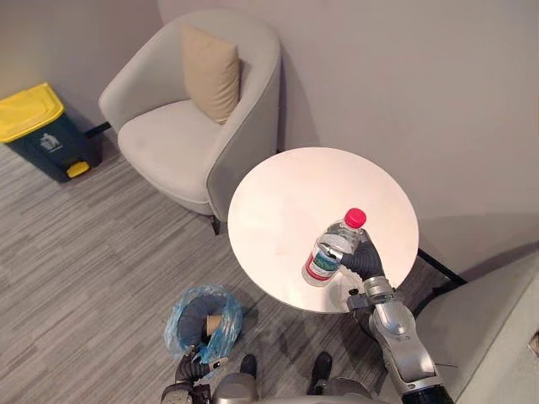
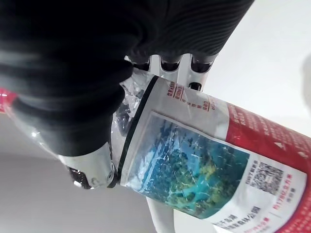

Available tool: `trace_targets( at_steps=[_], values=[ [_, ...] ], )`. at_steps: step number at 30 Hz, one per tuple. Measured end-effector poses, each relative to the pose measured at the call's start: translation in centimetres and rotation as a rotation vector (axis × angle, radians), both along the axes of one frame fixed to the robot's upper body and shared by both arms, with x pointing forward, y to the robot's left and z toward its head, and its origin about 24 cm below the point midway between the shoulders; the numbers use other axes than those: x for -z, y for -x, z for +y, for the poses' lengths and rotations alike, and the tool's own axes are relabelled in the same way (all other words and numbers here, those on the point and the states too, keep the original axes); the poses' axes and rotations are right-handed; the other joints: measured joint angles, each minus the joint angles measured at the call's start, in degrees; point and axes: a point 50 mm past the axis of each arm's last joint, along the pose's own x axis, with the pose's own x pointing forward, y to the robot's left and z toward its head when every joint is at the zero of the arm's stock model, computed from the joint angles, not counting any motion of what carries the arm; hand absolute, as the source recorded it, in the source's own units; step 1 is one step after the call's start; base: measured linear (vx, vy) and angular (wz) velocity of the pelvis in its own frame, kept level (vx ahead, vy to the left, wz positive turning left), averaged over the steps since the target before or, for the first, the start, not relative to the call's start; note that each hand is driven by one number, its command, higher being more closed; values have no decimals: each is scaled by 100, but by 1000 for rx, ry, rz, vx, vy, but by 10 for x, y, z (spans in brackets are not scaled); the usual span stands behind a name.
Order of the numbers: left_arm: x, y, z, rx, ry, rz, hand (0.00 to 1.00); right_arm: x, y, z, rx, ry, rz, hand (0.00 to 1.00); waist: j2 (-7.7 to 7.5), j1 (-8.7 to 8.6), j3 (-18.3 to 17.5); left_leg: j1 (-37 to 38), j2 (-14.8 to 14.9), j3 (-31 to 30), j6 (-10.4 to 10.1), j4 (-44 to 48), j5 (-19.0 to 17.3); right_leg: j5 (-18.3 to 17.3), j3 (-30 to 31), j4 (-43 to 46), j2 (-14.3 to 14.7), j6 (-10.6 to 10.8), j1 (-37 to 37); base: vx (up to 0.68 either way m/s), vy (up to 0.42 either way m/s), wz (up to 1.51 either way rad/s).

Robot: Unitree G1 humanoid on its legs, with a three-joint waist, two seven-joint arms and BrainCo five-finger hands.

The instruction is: Gather rubbish on tea table into small bin, then transfer packed bag to large trash can.

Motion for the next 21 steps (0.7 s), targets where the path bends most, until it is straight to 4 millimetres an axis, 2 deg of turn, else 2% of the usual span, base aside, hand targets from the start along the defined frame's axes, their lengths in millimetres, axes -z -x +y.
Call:
trace_targets(
  at_steps=[3, 4, 6, 8, 9, 10, 12, 14, 15, 17, 18, 19, 20, 21],
  values=[
    [0, -1, -2, 9, 2, -2, 0, -1, -1, -3, 5, 16, -7, 100, 43, -25, -7, -194, -31, 125, 55, 320, -146, -237, 215, 688, -134, 28, -441, -61, 30, -24],
    [-1, -3, -1, 13, -1, -8, 0, -1, -1, -10, 31, 30, -9, 100, 61, -58, 1, -397, -90, 64, 105, 612, -243, -391, 337, 1167, -221, 144, -674, -92, 32, 34],
    [-3, -9, -1, 17, -1, -27, 0, -3, -1, -17, 61, 49, -18, 100, 74, -161, -4, -684, -129, -95, 194, 962, -306, -455, 519, 1352, -288, 256, -746, -90, 64, 64],
    [-5, -12, -3, 18, 2, -43, 0, -11, 0, -22, 94, 58, -55, 100, 15, -195, 5, -1044, -261, -477, 194, 1243, -287, -1352, 1151, 2718, -369, 398, -989, -81, 20, 88],
    [-5, -12, -2, 17, 0, -43, 0, -13, 0, -23, 97, 58, -67, 100, -28, -196, -17, -1118, -327, -581, 182, 1307, -278, -1507, 1250, 2819, -336, 435, -934, -100, -92, 99],
    [-6, -14, -1, 16, -4, -49, 0, -21, 0, -21, 91, 59, -100, 100, -62, -167, -34, -1322, -446, -772, 131, 1397, -216, -1786, 1571, 2602, -302, 382, -796, -145, -132, 89],
    [-5, -13, -5, 6, 8, -49, 0, -26, -2, -19, 77, 67, -124, 100, 149, -132, -45, -1554, -379, -1075, 54, 1311, -5, -1666, 1424, 2020, -178, 266, -658, -162, -115, 85],
    [-5, -15, -14, -5, 33, -63, 0, -27, -3, -20, 88, 65, -132, 100, 357, 13, -22, -1619, -196, -1416, -72, 857, 463, -1361, 1069, 1622, 68, 144, -650, -145, -152, 78],
    [-7, -17, -16, -4, 41, -74, 0, -27, -3, -22, 98, 66, -133, 100, 430, 5, 12, -1688, -140, -1559, -97, 687, 737, -1300, 827, 1594, 135, 58, -656, -173, -200, 96],
    [-9, -21, -21, 2, 54, -96, 0, -27, -4, -27, 132, 64, -134, 100, 442, 9, 76, -1840, -140, -1367, -34, 523, 1235, -1219, 536, 1514, 153, -74, -690, -161, -101, 102],
    [-11, -25, -23, 3, 65, -110, 0, -28, -4, -31, 165, 50, -137, 100, 354, -22, 113, -1930, -198, -917, 121, 349, 1486, -1077, 168, 1327, -52, -250, -737, -249, -20, 114],
    [-12, -30, -26, 12, 73, -122, 0, -29, -5, -38, 207, 45, -140, 100, 293, -38, 138, -2134, -228, -51, 570, 1228, 945, -921, -78, 1221, -212, -235, -783, -299, -33, 114],
    [-12, -30, -27, 17, 74, -123, 0, -29, -5, -39, 218, 45, -142, 100, 266, -48, 155, -2127, -228, 203, 669, 1511, 645, -874, -171, 1184, -276, -239, -756, -244, -34, 114],
    [-12, -30, -28, 21, 74, -120, 0, -30, -4, -43, 242, 44, -146, 100, 225, -174, 175, -1987, -207, 559, 604, 1869, 205, -823, -374, 1088, -419, -250, -721, -191, -13, 95]
  ],
)
